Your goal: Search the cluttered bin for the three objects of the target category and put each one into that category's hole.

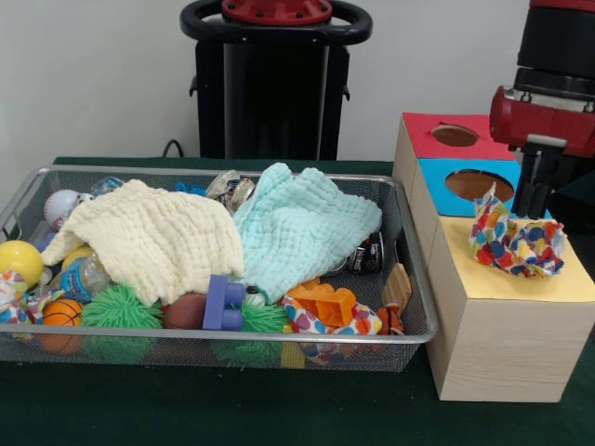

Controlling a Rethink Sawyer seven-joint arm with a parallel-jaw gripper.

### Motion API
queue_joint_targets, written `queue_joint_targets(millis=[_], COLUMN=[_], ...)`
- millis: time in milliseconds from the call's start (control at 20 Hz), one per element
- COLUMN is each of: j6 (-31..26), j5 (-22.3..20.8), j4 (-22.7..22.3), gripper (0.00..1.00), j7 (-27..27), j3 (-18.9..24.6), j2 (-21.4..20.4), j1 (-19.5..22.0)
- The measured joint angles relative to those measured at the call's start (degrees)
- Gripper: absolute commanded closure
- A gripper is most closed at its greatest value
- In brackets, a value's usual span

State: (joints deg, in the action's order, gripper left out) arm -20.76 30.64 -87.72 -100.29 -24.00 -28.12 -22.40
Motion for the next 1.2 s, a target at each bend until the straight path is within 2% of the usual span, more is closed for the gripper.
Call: queue_joint_targets(millis=[450,1200], j6=[0.0,0.1], j5=[0.3,1.4], j4=[0.0,0.0], gripper=[1.0,1.0], j7=[-0.7,-2.7], j3=[-0.3,-0.3], j2=[2.5,3.2], j1=[-1.4,-1.4])
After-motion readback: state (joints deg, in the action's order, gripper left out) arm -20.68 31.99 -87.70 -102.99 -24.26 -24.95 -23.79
